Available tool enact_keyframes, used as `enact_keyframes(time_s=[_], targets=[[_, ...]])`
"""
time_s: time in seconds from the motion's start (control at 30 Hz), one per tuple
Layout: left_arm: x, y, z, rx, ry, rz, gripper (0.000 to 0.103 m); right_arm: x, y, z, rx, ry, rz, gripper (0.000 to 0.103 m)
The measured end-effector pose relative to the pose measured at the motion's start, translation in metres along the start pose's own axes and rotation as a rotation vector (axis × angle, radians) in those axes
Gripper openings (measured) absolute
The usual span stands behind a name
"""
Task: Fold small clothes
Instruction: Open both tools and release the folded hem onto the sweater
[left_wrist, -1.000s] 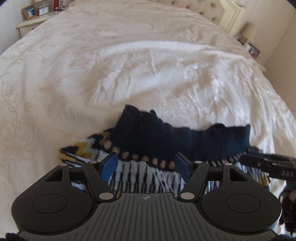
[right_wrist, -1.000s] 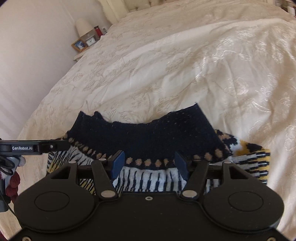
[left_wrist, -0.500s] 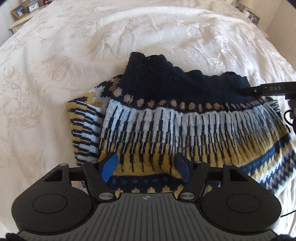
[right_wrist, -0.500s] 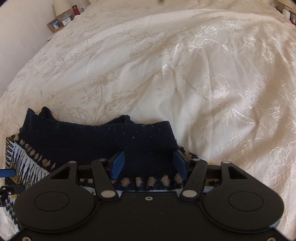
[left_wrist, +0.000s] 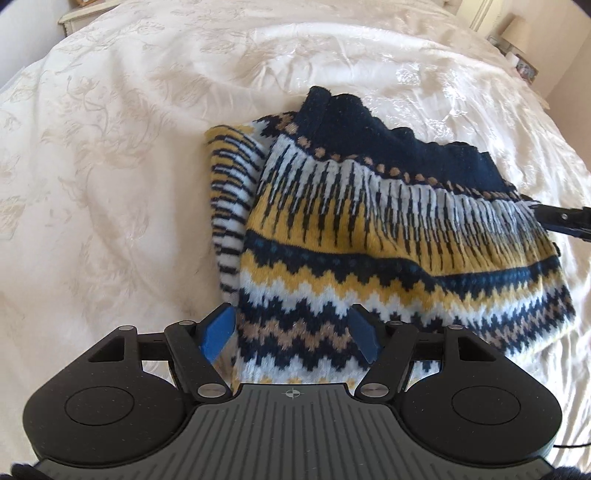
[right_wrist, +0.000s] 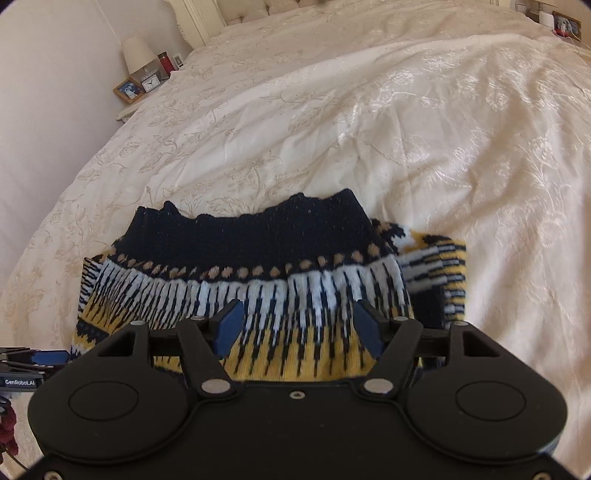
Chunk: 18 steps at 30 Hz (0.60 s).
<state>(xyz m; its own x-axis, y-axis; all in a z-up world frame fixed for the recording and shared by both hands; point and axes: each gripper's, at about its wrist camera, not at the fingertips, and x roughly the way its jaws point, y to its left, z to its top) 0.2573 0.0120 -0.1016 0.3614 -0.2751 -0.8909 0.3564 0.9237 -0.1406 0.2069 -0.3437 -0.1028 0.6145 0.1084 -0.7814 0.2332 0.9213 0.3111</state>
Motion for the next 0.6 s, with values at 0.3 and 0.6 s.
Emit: enact_keyframes(time_s=[0.3, 0.6], targets=[[0.005, 0.004, -0.008, -0.032, -0.015, -0.034, 0.046, -0.032, -0.015, -0.039, 0.083, 0.018, -0.051, 0.069], [-0.005, 0.005, -0.012, -0.014, -0.027, -0.038, 0.005, -0.039, -0.017, -0.055, 0.083, 0.035, -0.071, 0.070]])
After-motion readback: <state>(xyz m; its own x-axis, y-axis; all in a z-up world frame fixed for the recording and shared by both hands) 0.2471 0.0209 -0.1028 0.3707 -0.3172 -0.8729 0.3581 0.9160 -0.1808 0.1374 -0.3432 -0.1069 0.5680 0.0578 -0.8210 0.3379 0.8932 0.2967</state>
